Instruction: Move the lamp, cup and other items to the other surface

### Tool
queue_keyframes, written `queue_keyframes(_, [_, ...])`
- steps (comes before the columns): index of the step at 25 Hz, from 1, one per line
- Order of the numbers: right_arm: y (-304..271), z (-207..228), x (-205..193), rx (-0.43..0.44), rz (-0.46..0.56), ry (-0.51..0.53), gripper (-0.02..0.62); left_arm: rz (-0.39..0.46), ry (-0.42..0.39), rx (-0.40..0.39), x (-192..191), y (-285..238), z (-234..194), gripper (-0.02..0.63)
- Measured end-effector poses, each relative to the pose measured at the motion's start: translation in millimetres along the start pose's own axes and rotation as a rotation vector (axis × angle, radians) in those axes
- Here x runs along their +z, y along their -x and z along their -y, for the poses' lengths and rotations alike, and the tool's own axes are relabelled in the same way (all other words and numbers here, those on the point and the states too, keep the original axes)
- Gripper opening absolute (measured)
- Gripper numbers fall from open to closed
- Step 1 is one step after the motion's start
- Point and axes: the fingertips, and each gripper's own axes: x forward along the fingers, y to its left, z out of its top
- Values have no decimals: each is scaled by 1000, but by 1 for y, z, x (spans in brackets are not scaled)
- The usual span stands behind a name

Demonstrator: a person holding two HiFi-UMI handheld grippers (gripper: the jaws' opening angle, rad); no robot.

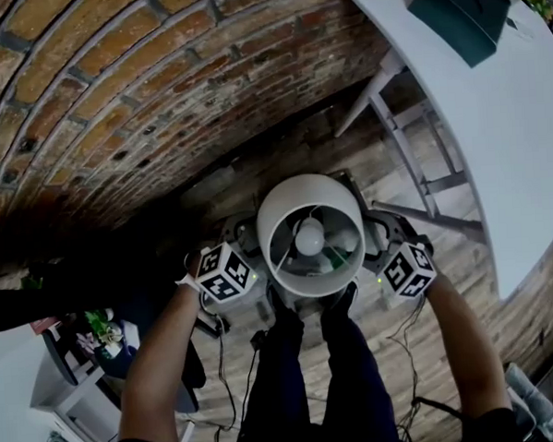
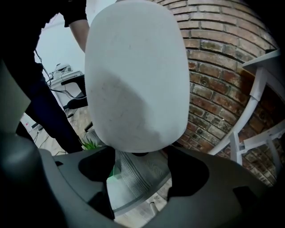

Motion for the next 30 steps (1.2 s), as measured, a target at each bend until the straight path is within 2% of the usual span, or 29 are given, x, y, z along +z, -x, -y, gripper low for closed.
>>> queue_keyframes(7, [2, 0, 6, 5, 20, 19, 364, -23, -88, 14, 1, 2, 2, 295])
queue_keyframes(15, [19, 14, 36, -67, 96, -25, 351, 6, -77, 39, 14, 21, -3, 295])
queue_keyframes(23, [45, 18, 69, -95, 123, -19, 353, 55, -73, 86, 38, 66, -9, 295])
queue_keyframes(30, [94, 17, 123, -114, 162, -23, 353, 78, -94, 108, 73, 130, -13, 295])
